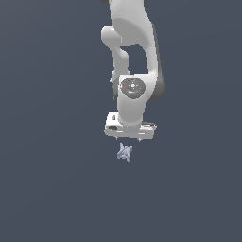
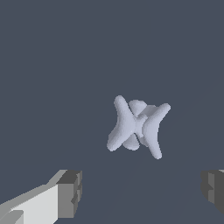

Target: Pick up the object and move it to a goal position.

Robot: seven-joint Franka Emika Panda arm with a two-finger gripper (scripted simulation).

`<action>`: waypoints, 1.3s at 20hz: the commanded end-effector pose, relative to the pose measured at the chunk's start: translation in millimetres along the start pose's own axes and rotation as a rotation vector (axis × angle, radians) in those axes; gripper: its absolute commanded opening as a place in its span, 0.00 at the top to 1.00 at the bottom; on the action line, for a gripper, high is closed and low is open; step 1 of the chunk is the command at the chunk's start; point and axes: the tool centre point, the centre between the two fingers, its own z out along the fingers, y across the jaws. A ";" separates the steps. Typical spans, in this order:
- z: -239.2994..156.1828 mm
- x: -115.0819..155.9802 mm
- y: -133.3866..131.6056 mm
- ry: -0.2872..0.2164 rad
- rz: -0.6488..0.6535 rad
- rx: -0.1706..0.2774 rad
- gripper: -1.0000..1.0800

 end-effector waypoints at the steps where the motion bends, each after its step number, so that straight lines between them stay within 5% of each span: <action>1: 9.2 9.9 3.3 0.006 0.057 0.002 0.04; 10: 27.1 28.0 10.0 0.020 0.163 0.003 0.04; 26: 75.0 28.2 10.1 0.020 0.166 0.003 0.04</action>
